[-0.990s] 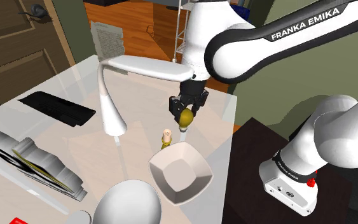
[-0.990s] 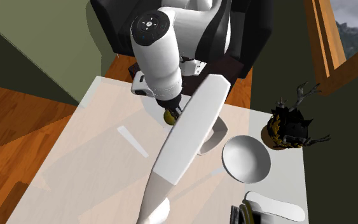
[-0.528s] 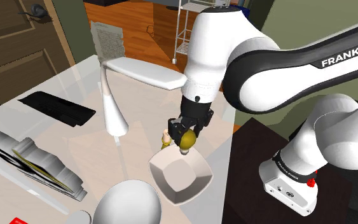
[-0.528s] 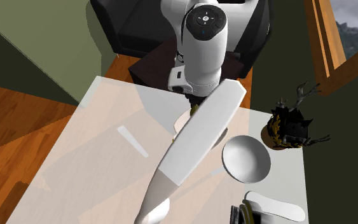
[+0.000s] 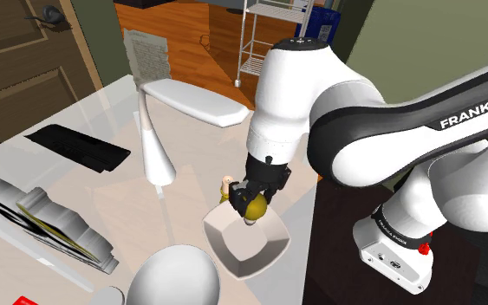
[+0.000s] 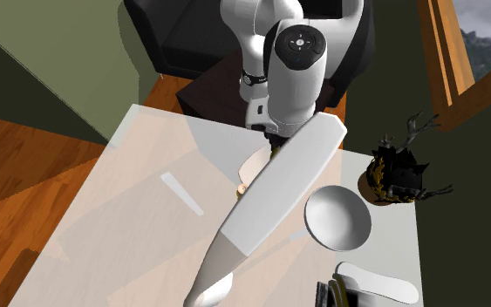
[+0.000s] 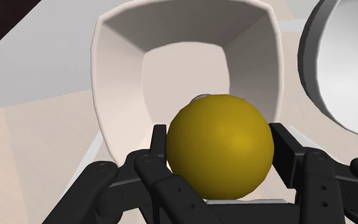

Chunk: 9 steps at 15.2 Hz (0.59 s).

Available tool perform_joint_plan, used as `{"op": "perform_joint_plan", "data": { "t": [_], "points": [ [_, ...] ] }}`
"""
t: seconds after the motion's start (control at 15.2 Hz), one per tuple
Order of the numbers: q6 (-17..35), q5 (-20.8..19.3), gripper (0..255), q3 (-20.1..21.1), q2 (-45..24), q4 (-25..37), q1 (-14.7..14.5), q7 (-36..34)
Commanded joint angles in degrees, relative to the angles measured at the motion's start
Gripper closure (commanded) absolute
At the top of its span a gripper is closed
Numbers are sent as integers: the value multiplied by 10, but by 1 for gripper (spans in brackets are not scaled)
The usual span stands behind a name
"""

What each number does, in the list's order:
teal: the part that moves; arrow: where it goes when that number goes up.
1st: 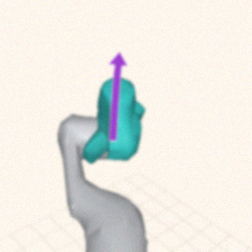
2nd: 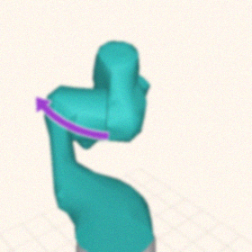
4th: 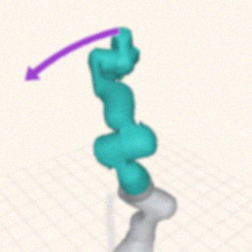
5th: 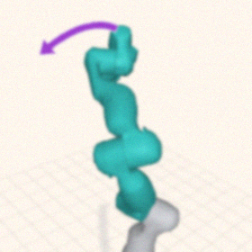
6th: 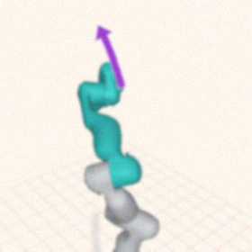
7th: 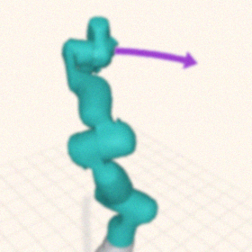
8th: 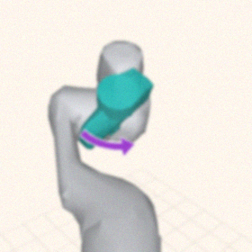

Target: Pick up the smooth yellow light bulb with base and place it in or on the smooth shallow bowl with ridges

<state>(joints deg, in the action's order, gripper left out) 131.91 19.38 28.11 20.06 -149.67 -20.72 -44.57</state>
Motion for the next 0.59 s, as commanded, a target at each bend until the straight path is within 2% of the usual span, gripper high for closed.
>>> {"op": "perform_joint_plan", "data": {
  "t": [0.0, 0.53],
  "points": [
    [21, 0, 255, 4, -13, -8, 1, 0],
    [101, -7, 255, 20, -72, -31, 7, -4]
  ]
}}
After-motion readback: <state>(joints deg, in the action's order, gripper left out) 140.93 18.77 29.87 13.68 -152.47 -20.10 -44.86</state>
